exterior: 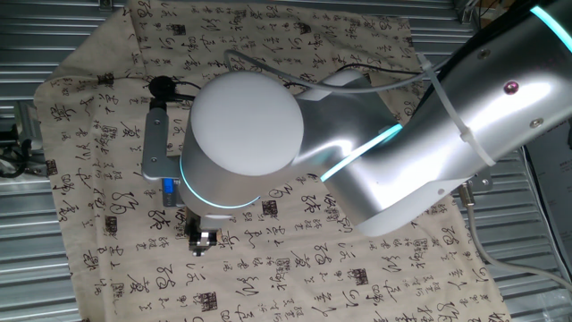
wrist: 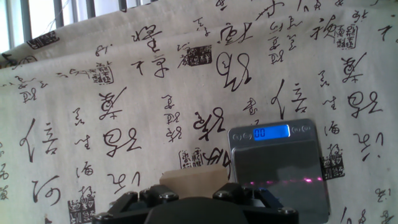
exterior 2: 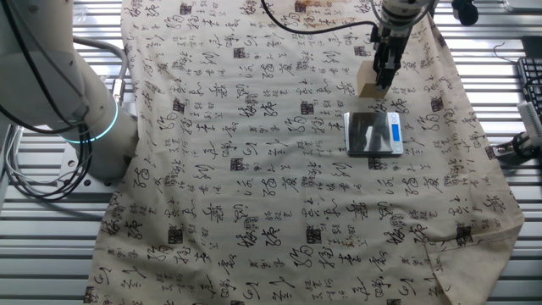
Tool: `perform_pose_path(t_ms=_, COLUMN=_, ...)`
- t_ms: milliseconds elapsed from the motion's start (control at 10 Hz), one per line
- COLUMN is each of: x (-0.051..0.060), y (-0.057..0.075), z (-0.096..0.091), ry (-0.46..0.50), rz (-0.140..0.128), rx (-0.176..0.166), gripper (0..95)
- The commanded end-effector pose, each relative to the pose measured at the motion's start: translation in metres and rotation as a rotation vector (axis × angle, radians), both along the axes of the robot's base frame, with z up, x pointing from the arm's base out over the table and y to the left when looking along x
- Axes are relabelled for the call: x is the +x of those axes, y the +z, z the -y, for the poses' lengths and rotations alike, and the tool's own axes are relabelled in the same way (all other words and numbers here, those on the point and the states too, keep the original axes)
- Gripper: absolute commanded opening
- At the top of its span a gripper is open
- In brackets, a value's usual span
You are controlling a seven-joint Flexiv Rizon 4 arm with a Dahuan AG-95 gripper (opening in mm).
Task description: Remove the object from the scale
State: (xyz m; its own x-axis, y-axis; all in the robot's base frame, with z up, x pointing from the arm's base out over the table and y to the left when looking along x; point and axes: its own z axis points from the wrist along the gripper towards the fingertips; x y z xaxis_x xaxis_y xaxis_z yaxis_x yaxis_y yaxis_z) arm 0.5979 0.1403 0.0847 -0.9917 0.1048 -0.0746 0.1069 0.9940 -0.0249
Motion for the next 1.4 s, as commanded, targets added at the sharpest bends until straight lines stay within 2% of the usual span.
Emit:
perform_pose_path(t_ms=100, x=0.0, y=-0.0001, z=0.0, ry=0.003, rz=0.002, rx=0.0, gripper=38.0)
perform_pose_path(t_ms=900, x=0.0, y=-0.0001, z=0.0, ry=0.009, rz=0.008, rx=-0.001, gripper=38.0)
perform_pose_path(t_ms=1000, x=0.0, y=-0.0001, z=0.0, ry=0.011, rz=0.009, rx=0.0, gripper=57.0)
perform_pose_path(t_ms=1400, x=0.0, y=-0.0001, z=0.0, ry=0.016, rz=0.013, rx=0.008, gripper=57.0)
